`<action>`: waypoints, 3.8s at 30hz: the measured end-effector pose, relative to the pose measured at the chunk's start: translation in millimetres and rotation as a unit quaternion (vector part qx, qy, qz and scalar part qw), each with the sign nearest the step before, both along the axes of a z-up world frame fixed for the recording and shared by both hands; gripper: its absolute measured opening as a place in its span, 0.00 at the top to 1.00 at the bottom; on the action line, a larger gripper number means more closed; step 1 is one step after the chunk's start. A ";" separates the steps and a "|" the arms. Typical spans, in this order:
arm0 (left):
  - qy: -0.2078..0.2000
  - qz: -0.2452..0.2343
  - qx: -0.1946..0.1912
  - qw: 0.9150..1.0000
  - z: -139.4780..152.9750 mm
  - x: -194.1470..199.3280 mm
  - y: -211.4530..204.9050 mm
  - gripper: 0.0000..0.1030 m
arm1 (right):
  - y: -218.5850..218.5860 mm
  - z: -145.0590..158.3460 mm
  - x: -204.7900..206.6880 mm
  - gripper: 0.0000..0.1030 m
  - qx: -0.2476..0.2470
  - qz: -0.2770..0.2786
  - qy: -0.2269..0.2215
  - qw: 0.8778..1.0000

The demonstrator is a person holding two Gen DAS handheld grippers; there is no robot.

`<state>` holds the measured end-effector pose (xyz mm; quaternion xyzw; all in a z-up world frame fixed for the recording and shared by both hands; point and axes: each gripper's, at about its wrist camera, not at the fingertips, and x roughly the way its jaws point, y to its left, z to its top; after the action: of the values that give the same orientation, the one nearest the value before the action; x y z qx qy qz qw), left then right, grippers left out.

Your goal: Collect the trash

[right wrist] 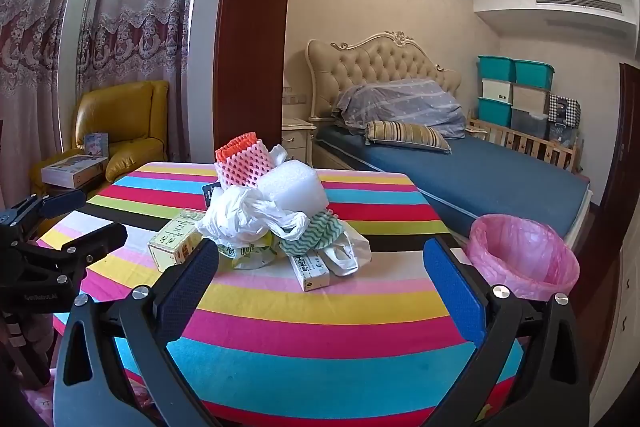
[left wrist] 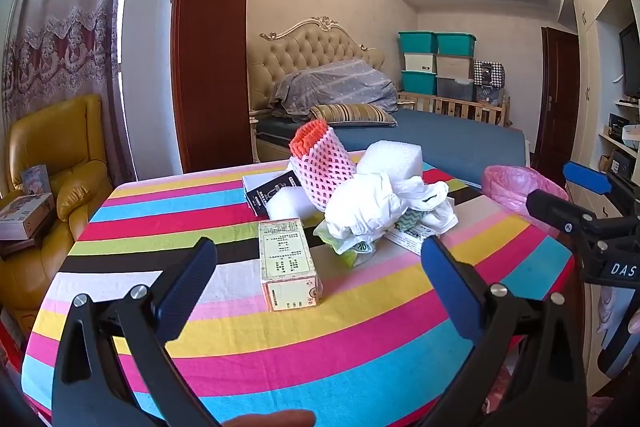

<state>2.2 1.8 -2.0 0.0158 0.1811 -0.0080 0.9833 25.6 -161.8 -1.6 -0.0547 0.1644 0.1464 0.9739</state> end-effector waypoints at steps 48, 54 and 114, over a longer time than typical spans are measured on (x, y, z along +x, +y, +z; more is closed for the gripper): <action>0.000 0.000 -0.004 1.000 0.1 -2.4 1.3 0.04 | 0.5 2.4 1.4 0.07 0.003 0.001 0.005 1.000; 0.000 0.000 -0.004 1.000 0.1 -2.5 1.4 0.04 | 2.2 1.6 0.9 0.07 0.003 0.002 0.006 1.000; 0.036 0.019 -0.030 0.999 -9.7 8.4 18.8 0.04 | 6.9 -24.6 42.4 0.07 0.024 0.013 0.078 0.997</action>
<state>10.6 20.6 -11.7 -0.0178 0.2167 0.0051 0.9761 67.9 -154.9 -26.1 -0.0219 0.2352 0.1669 0.9573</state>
